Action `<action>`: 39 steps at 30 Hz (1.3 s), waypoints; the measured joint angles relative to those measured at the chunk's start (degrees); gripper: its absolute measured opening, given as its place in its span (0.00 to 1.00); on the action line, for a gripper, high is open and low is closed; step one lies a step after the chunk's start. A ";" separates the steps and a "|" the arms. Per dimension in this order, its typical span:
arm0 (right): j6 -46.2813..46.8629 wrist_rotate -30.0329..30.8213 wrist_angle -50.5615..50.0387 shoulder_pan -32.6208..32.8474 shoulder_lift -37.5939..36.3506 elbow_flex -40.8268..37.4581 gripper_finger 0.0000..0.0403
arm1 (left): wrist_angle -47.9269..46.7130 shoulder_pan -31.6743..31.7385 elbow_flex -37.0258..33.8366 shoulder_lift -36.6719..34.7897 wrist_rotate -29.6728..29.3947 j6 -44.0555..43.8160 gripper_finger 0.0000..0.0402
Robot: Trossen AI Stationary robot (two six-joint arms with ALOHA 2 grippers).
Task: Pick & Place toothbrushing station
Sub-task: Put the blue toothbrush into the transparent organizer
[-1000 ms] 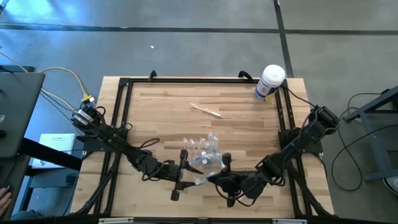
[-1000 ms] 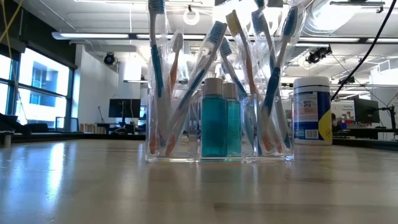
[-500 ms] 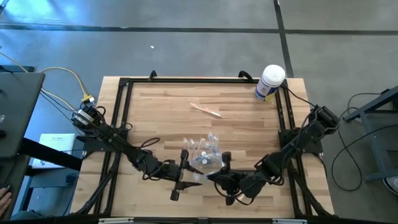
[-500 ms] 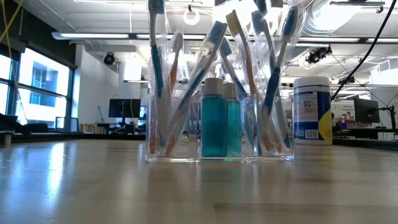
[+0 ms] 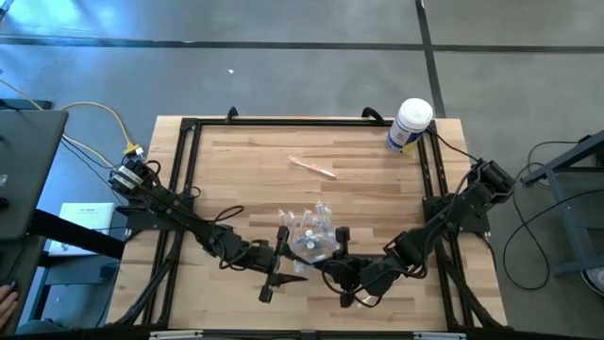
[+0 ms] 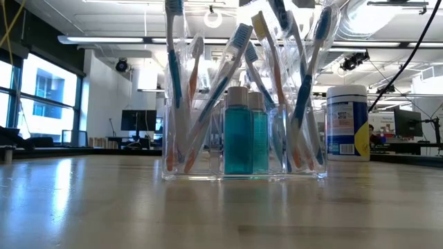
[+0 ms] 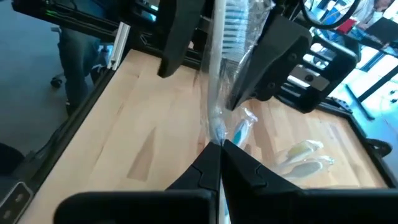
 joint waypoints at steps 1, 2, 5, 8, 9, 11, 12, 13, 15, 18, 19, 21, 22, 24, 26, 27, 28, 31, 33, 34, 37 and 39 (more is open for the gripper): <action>0.54 -0.73 -0.04 0.00 0.00 0.00 0.00 | -0.02 -0.03 0.00 0.00 0.00 -0.03 0.37; 0.81 -1.60 -0.03 0.00 0.00 0.00 0.00 | -0.02 -0.04 0.00 0.00 0.00 -0.04 0.35; 0.89 -2.50 -0.05 0.00 0.00 0.00 0.00 | -0.02 -0.04 0.00 0.00 0.00 -0.20 0.27; 0.89 -2.49 -0.02 0.00 0.00 0.00 0.00 | -0.02 -0.06 0.00 0.00 0.02 -0.20 0.18; 0.89 -2.53 -0.05 0.00 -0.02 0.00 0.00 | -0.02 -0.06 0.00 0.00 0.01 -0.20 0.15; 0.89 -3.73 -0.30 0.00 -0.02 0.02 0.00 | -0.05 -0.04 0.00 0.00 -0.04 -0.19 0.08; 0.91 -4.73 -0.47 0.00 -0.02 0.05 0.00 | -0.11 -0.06 0.00 0.01 -0.02 -0.20 0.05; 0.93 -5.77 -0.85 0.00 -0.02 0.07 0.00 | -0.35 -0.15 0.00 0.00 0.00 -0.22 0.03; 0.93 -7.00 -1.55 -0.04 -0.02 0.07 0.00 | -0.60 -0.24 0.00 0.00 0.00 -0.20 0.03; 0.58 -6.85 -3.13 -0.02 -0.02 0.07 0.01 | -1.36 -0.22 0.00 0.00 -0.02 -0.57 0.03; 0.58 -6.85 -3.70 -0.02 -0.02 0.07 0.02 | -1.57 -0.22 0.00 0.00 -0.01 -0.96 0.03; 0.51 -6.88 -3.98 -0.02 -0.02 0.07 0.05 | -1.76 -0.24 0.00 0.00 0.09 -1.45 0.03; 0.45 -6.82 -4.06 -0.02 -0.02 0.07 0.07 | -1.88 -0.24 0.00 0.00 0.16 -1.57 0.03; -0.01 -6.73 -4.55 0.02 -0.02 0.07 0.13 | -2.24 -0.33 0.00 0.00 0.20 -1.91 0.03; -0.04 -6.66 -5.07 0.02 -0.02 0.07 0.19 | -2.36 -0.61 0.00 0.00 0.15 -1.99 0.02; 0.01 -6.66 -5.04 0.02 -0.02 0.07 0.23 | -2.38 -0.68 0.00 0.00 0.17 -1.99 0.02; 0.12 -6.66 -5.01 0.02 -0.02 0.07 0.27 | -2.46 -0.84 0.00 0.00 0.15 -2.13 0.02; -0.71 -6.52 -4.83 0.21 -0.02 0.07 0.37 | -3.19 -1.70 0.00 0.00 -0.95 -2.66 0.02; -0.98 -4.53 -4.55 1.02 -0.02 0.07 0.42 | -4.10 -2.69 0.00 0.00 -3.60 -2.82 0.02; -1.04 -2.93 -4.43 1.64 -0.02 0.07 0.44 | -4.85 -3.21 0.00 0.00 -5.15 -2.89 0.02; -1.81 2.54 -4.59 3.89 -0.03 0.06 0.49 | -6.40 -5.15 0.00 0.00 -10.58 -4.11 0.02; -2.62 6.41 -4.92 5.66 -0.02 0.04 0.50 | -6.40 -6.71 0.00 0.00 -16.45 -4.56 0.02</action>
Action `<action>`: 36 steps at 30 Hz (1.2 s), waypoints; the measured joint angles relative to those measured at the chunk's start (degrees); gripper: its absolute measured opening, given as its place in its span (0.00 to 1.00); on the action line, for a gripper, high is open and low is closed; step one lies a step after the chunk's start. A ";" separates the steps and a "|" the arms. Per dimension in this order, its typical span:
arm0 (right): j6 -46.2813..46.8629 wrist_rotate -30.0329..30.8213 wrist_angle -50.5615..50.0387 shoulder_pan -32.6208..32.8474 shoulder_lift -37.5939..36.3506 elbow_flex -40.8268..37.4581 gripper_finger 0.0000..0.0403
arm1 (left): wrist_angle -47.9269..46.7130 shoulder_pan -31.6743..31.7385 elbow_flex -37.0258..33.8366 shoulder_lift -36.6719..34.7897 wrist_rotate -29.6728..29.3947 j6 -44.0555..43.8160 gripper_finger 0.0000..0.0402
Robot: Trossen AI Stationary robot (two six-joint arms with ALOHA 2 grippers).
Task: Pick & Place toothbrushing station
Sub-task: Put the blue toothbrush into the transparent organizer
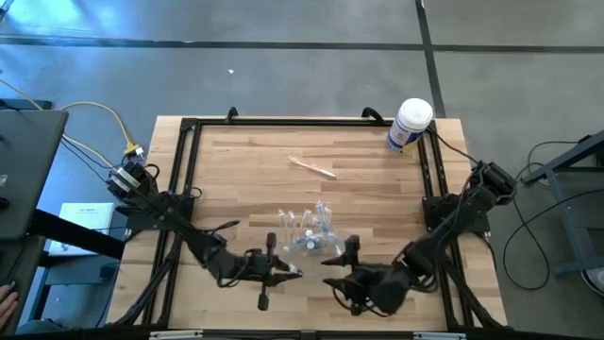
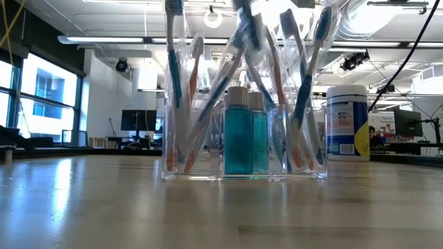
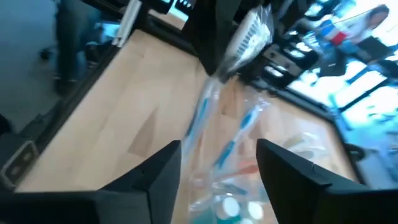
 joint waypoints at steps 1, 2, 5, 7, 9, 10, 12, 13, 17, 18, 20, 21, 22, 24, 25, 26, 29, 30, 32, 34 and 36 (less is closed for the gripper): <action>-0.10 2.02 -0.10 0.93 -0.02 0.00 0.50 | -0.09 -0.78 0.00 0.00 -4.37 0.03 0.02; -0.19 3.83 -0.16 1.80 -0.02 0.00 0.50 | -0.14 -1.63 0.00 -0.02 -9.13 0.63 0.02; -0.11 7.27 -0.75 4.07 -0.02 0.00 0.50 | -0.08 -3.74 0.00 -0.61 -20.72 4.34 0.02; -0.06 8.23 -1.48 5.35 -0.02 -0.01 0.50 | -0.12 -4.52 0.00 -1.16 -23.96 4.70 0.02; 0.06 8.64 -1.65 6.50 -0.02 -0.04 0.50 | -0.10 -4.93 0.00 -1.70 -24.44 4.83 0.02; 0.28 8.94 -1.61 6.90 -0.02 -0.04 0.50 | -0.21 -5.12 0.00 -2.04 -24.52 5.19 0.02; 0.36 9.37 -1.63 7.57 -0.02 -0.04 0.50 | -0.83 -5.27 0.00 -2.52 -26.46 6.09 0.02; 0.40 9.42 -1.61 7.79 -0.02 -0.04 0.50 | -1.76 -5.27 0.00 -2.72 -28.49 6.40 0.02; 0.47 9.48 -1.61 8.02 -0.02 -0.04 0.50 | -8.70 -4.18 0.00 -3.51 -32.58 2.26 0.02; 0.55 9.48 -1.65 8.00 -0.02 -0.04 0.50 | -10.36 -3.50 0.00 -3.54 -30.54 -0.07 0.02; 0.68 9.48 -1.63 7.99 -0.02 -0.04 0.50 | -12.97 -2.03 0.00 -3.51 -25.41 -3.46 0.02; 0.69 9.48 -1.64 7.98 -0.02 -0.04 0.50 | -13.97 -1.19 0.00 -3.50 -23.35 -4.81 0.02; 0.69 9.49 -1.65 7.98 -0.02 -0.04 0.50 | -15.12 -0.35 0.00 -3.50 -21.95 -6.15 0.02; 0.69 9.48 -1.72 7.98 -0.02 -0.04 0.50 | -18.31 1.34 0.00 -3.52 -20.04 -9.61 0.02; 0.71 9.43 -1.72 7.98 -0.02 -0.04 0.50 | -20.04 2.10 0.00 -3.52 -19.50 -11.44 0.02; 0.71 9.39 -1.74 7.98 -0.02 -0.04 0.50 | -20.98 2.87 0.00 -3.52 -18.51 -13.08 0.02; 2.33 9.31 -2.37 7.98 -0.02 -0.04 0.50 | -23.20 4.84 0.17 -3.72 -14.68 -17.50 0.02; 3.02 9.31 -3.00 7.98 -0.02 -0.04 0.50 | -23.65 5.32 0.20 -3.74 -13.60 -18.36 0.02; 4.02 9.26 -4.45 7.98 -0.02 -0.04 0.50 | -24.31 5.96 0.25 -3.74 -12.34 -19.23 0.02; 5.71 9.28 -6.02 7.95 -0.02 -0.04 0.50 | -24.83 6.22 0.26 -3.78 -11.32 -19.46 0.03; 7.31 9.26 -7.15 7.80 -0.02 -0.04 0.50 | -25.19 6.27 0.26 -3.78 -10.52 -19.46 0.03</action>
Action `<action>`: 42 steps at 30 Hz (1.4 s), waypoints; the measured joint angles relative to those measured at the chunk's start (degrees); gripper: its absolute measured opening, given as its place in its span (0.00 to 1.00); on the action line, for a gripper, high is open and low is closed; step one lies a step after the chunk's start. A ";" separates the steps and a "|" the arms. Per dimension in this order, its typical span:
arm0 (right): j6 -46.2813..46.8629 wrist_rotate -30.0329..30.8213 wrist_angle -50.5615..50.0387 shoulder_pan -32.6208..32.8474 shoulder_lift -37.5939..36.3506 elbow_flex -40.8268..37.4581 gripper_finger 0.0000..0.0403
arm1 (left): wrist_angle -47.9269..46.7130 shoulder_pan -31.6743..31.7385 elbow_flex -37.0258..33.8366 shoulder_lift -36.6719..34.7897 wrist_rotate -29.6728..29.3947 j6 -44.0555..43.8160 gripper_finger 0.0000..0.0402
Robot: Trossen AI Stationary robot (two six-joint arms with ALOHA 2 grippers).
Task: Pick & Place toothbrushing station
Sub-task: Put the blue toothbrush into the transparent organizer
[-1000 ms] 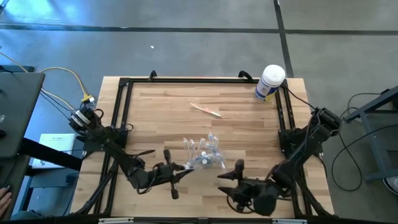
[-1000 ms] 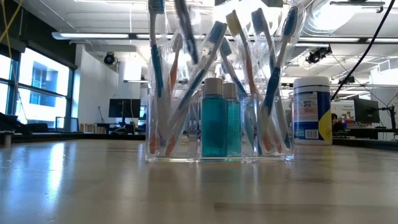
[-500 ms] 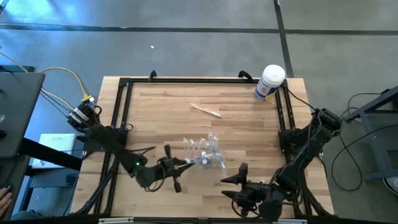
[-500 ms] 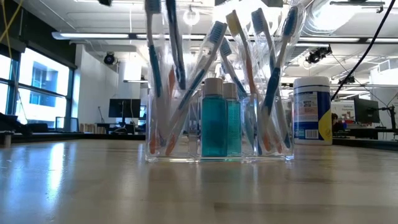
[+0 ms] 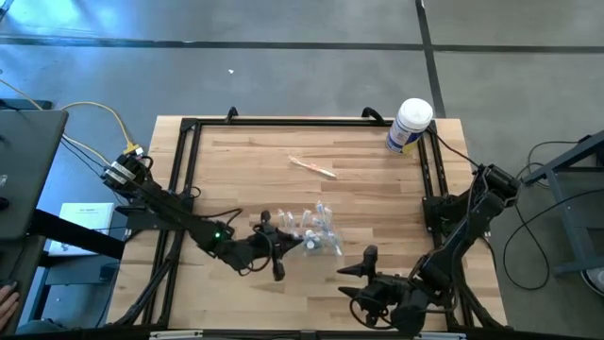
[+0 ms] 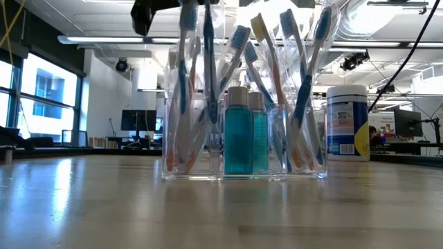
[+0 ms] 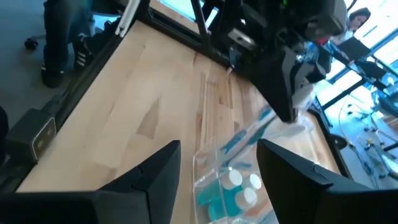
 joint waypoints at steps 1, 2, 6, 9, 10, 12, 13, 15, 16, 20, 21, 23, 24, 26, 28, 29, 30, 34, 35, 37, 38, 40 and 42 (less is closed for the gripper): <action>0.75 -0.03 -0.66 -0.14 0.00 0.00 0.50 | -0.25 0.00 0.00 0.02 0.03 -0.02 0.03; 1.29 -0.01 -1.04 -0.23 0.00 0.00 0.50 | -0.51 -0.13 0.00 0.02 0.15 -0.04 0.03; 1.99 -0.04 -1.27 -0.26 0.00 0.00 0.50 | -1.59 -0.98 -0.01 0.05 0.40 -0.18 0.03; 1.99 -0.04 -1.29 -0.26 0.00 0.00 0.50 | -2.37 -1.83 -0.02 0.11 0.68 -0.17 0.03; 1.99 -0.02 -1.29 -0.26 0.00 0.00 0.50 | -2.57 -2.17 -0.04 0.11 0.66 -0.15 0.03; 1.99 -0.04 -1.29 -0.26 0.00 0.00 0.50 | -2.78 -2.79 -0.09 0.13 0.22 -0.05 0.04; 1.99 -0.04 -1.29 -0.26 0.00 0.00 0.50 | -2.79 -2.94 -0.09 0.13 -0.11 -0.02 0.04; 1.99 -0.04 -1.29 -0.26 0.00 0.00 0.50 | -2.82 -2.94 -0.10 0.17 -0.35 0.05 0.06; 1.99 -0.04 -1.29 -0.26 0.00 0.00 0.50 | -2.81 -2.88 -0.11 0.17 -0.54 0.40 0.07; 1.99 -0.02 -1.29 -0.34 0.00 0.00 0.50 | -1.30 -2.66 -0.22 -0.02 -0.73 3.13 0.08; 1.99 -0.02 -1.29 -0.34 0.00 0.00 0.50 | -0.52 -2.64 -0.26 -0.04 -0.40 3.94 0.09; 1.96 -0.02 -1.28 -0.34 0.00 0.00 0.50 | 0.64 -2.64 -0.36 -0.52 0.30 6.13 0.09; 1.94 -0.02 -1.29 -0.34 0.00 0.00 0.50 | 0.62 -2.64 -0.42 -0.87 0.81 6.92 0.09; 1.92 -0.02 -1.33 -0.34 0.00 0.00 0.50 | 0.32 -2.64 -0.48 -1.52 1.00 7.14 0.09; 1.90 -0.02 -1.50 -0.34 0.00 0.00 0.50 | 0.21 -2.62 -0.48 -1.95 1.42 7.19 0.09; 1.90 -0.02 -1.56 -0.34 0.00 0.00 0.50 | 0.26 -2.61 -0.48 -2.08 2.21 7.20 0.09; 1.88 -0.02 -1.64 -0.34 0.00 0.00 0.50 | 0.28 -2.52 -0.48 -2.30 3.00 7.25 0.09; 1.84 -0.02 -1.64 -0.34 0.00 0.00 0.50 | 1.01 -1.97 -0.48 -2.75 3.57 7.32 0.09; 1.83 -0.02 -1.65 -0.34 0.00 0.00 0.50 | 0.93 -1.86 -0.48 -2.93 3.27 7.32 0.09; 1.83 -0.01 -1.63 -0.34 -0.01 0.00 0.50 | 1.41 -1.36 -0.48 -3.37 3.04 7.34 0.09; 1.82 -0.02 -1.64 -0.34 -0.01 0.00 0.50 | 1.53 -1.18 -0.48 -3.68 2.94 7.33 0.09; 1.82 -0.01 -1.64 -0.34 -0.01 0.00 0.50 | 1.55 -1.03 -0.46 -4.25 3.74 7.34 0.09; 1.81 -0.02 -1.66 -0.34 -0.02 0.00 0.50 | 1.24 -1.04 -0.46 -4.87 5.91 7.84 0.09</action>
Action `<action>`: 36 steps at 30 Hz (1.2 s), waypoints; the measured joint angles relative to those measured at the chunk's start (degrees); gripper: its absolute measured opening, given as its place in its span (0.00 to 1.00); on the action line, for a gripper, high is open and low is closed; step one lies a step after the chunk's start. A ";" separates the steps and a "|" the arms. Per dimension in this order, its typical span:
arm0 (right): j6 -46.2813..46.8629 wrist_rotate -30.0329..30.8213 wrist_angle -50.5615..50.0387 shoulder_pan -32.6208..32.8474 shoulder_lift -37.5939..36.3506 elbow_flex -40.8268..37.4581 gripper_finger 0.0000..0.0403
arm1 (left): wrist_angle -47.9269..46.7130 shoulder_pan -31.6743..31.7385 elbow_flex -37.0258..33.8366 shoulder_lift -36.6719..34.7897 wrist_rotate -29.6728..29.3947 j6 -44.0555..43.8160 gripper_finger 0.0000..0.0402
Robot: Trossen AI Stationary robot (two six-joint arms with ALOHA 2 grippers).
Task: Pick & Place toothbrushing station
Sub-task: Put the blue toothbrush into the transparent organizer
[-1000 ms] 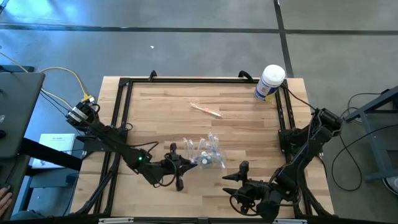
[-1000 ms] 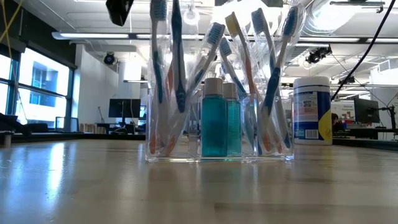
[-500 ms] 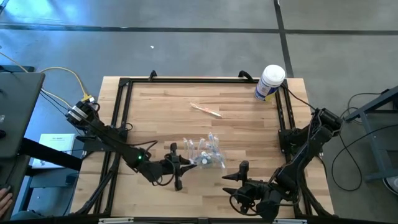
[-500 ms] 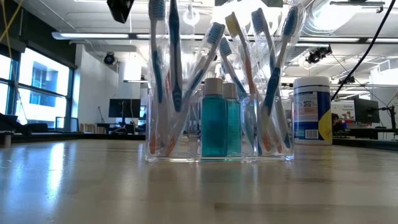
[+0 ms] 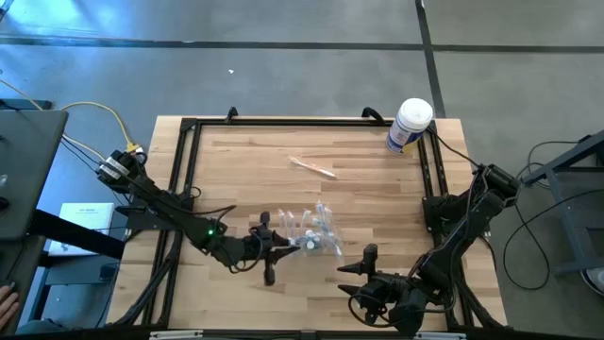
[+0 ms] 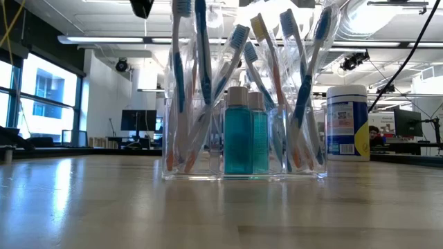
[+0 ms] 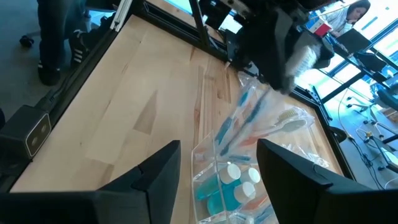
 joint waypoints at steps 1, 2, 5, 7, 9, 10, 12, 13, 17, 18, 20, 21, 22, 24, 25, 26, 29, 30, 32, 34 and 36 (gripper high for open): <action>0.00 0.01 -0.02 0.00 0.00 0.00 0.50 | -0.10 -0.09 0.00 -0.25 1.31 0.52 0.09; 0.00 0.00 0.02 0.00 0.00 0.00 0.50 | -0.14 -0.13 0.04 -0.45 2.41 1.32 0.09; 0.01 0.00 0.00 0.00 0.00 0.00 0.50 | -2.18 -0.17 0.07 -1.12 3.07 2.30 0.09; 0.20 0.00 0.00 0.00 0.01 0.00 0.50 | -4.50 0.46 0.13 -1.25 3.10 1.78 0.09; 0.26 -0.05 0.00 0.00 0.00 0.00 0.50 | -7.16 1.19 0.13 -1.22 3.53 0.79 0.09; 0.28 -0.25 0.00 0.00 0.01 0.00 0.50 | -7.91 1.61 0.13 -1.22 4.04 -0.11 0.09; 0.36 -0.37 0.00 0.00 0.00 0.00 0.50 | -8.87 2.55 0.15 -1.22 5.58 -1.89 0.09; 0.37 -0.37 0.01 0.00 0.01 0.00 0.50 | -9.24 2.98 0.15 -1.22 6.24 -2.62 0.09; 0.37 -0.39 0.00 0.00 0.01 0.00 0.50 | -9.47 4.08 0.15 -1.22 8.56 -5.83 0.09; 0.39 -0.41 0.00 -0.02 0.00 0.00 0.50 | -9.62 4.34 0.15 -1.22 8.91 -6.11 0.09; 0.39 -0.43 0.01 -0.01 0.00 0.00 0.50 | -9.76 4.79 0.15 -1.22 9.68 -6.95 0.09; 0.39 -0.48 0.00 0.00 0.00 0.00 0.50 | -9.74 4.99 0.15 -1.22 10.20 -7.64 0.09; 0.39 -0.69 -0.01 -0.01 0.01 0.00 0.50 | -9.76 5.35 0.15 -1.22 11.00 -8.13 0.09; 0.39 -1.34 0.00 -0.02 0.00 0.00 0.50 | -9.74 5.95 0.15 -1.22 12.27 -8.33 0.09; 0.39 -1.57 0.00 -0.02 0.00 0.00 0.50 | -9.74 6.04 0.15 -1.32 12.47 -8.37 0.09; 0.39 -1.60 0.00 -0.01 0.01 0.00 0.50 | -9.93 6.12 0.15 -1.62 12.55 -8.42 0.09; 0.42 -1.75 0.01 -0.01 0.00 0.00 0.50 | -9.36 6.09 0.15 -3.03 12.54 -7.42 0.09; 0.42 -1.75 0.01 -0.01 0.02 0.00 0.50 | -9.12 6.07 0.15 -3.76 12.54 -6.66 0.09; 0.42 -1.75 0.02 -0.02 0.00 0.00 0.50 | -8.94 5.78 0.15 -5.27 12.50 -5.50 0.09; 0.42 -1.75 0.02 -0.02 0.00 0.00 0.50 | -9.43 5.70 0.17 -6.69 12.40 -4.73 0.09; 0.42 -1.75 0.02 -0.02 0.00 0.00 0.50 | -10.49 5.96 0.22 -7.68 12.40 -4.62 0.09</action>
